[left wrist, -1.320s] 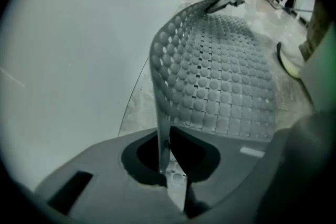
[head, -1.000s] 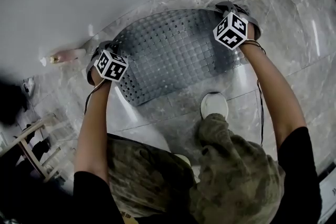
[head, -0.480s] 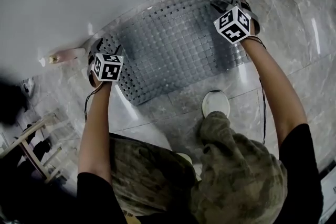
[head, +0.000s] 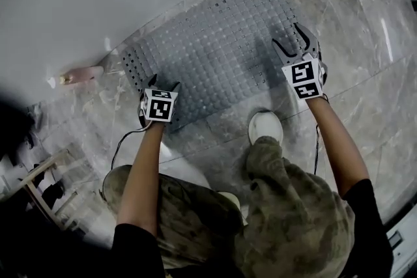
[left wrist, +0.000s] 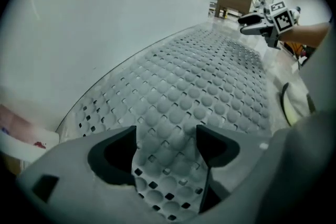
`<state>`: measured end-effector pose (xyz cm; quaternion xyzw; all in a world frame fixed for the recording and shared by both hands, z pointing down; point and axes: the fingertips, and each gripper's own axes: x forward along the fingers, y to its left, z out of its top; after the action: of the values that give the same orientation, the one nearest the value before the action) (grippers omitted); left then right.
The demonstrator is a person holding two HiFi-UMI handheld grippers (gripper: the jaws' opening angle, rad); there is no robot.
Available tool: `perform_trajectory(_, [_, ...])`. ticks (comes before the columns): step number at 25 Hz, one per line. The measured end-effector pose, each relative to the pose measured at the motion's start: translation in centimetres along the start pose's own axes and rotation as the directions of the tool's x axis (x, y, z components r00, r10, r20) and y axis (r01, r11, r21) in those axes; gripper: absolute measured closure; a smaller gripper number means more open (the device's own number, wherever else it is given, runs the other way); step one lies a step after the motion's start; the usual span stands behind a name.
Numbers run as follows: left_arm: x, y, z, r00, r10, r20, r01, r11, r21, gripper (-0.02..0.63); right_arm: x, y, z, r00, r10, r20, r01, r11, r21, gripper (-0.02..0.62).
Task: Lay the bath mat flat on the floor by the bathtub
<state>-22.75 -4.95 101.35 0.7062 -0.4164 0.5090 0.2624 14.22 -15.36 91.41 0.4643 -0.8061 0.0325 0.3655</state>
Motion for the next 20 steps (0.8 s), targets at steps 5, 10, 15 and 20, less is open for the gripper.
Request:
perform_trajectory(5, [-1.0,-0.5,-1.5,1.000,0.019,-0.013,-0.018,1.000,0.012,0.245,-1.1,4.2,-6.2,0.984,0.140,-0.107,-0.123,0.980,0.154,0.311])
perform_trajectory(10, [-0.6,-0.9,-2.6,1.000,-0.001,-0.015,0.001,1.000,-0.029,0.236,-1.1,6.0,-8.2,0.981,0.150,-0.120,-0.116,0.960,0.254,0.311])
perform_trajectory(15, [-0.7,-1.0,-2.8,0.999,-0.044,0.002,0.044,0.996,-0.081,0.236,-0.3,7.4,-9.6,0.980,0.170,-0.098,-0.132,0.940,0.313,0.304])
perform_trajectory(20, [-0.6,-0.8,-2.8,0.996,-0.086,0.037,0.089,0.991,-0.100,0.225,-0.1,7.4,-9.4,0.982,0.174,-0.068,-0.145,0.939,0.313,0.302])
